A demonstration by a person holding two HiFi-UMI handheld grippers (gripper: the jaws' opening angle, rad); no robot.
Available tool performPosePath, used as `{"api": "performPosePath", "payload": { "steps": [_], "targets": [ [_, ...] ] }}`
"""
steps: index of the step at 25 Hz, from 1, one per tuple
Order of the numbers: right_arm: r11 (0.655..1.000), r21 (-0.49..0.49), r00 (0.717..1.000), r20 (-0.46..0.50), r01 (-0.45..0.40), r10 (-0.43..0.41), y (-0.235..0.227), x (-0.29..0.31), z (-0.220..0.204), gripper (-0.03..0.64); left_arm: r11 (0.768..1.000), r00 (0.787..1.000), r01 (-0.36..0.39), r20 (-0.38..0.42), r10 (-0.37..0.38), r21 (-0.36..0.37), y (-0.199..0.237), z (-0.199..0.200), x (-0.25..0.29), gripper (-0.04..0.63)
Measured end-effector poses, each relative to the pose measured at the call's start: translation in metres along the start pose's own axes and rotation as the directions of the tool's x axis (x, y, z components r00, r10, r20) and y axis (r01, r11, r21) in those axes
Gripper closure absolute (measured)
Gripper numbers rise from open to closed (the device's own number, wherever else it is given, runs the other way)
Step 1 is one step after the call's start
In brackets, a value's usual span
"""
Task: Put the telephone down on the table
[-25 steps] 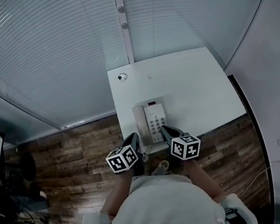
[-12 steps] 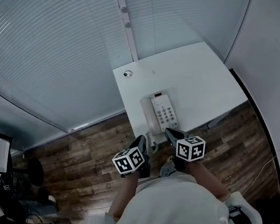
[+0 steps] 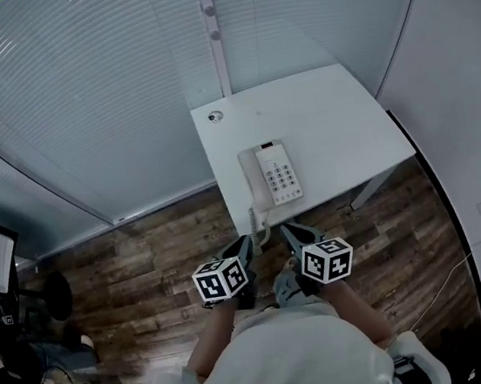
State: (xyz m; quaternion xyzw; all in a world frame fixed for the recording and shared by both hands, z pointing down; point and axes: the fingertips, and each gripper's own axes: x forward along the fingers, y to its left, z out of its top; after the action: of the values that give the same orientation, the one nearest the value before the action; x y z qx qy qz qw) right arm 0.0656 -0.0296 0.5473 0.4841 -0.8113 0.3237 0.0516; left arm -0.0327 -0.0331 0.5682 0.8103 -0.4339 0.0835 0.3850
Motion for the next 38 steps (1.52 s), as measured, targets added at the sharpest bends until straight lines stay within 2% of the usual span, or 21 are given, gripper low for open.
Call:
{"api": "performPosePath", "payload": {
  "steps": [21, 38],
  "targets": [
    [0.999, -0.035, 1.000, -0.004, -0.026, 0.026, 0.044, -0.055, -0.053, 0.597, 0.999, 1.000, -0.017, 0.024, 0.018, -0.046, -0.008, -0.062, -0.070, 0.575],
    [0.998, -0.047, 0.999, -0.014, -0.041, 0.041, 0.053, -0.054, -0.056, 0.597, 0.999, 1.000, -0.017, 0.021, 0.017, -0.041, -0.008, -0.065, -0.076, 0.575]
  ]
}}
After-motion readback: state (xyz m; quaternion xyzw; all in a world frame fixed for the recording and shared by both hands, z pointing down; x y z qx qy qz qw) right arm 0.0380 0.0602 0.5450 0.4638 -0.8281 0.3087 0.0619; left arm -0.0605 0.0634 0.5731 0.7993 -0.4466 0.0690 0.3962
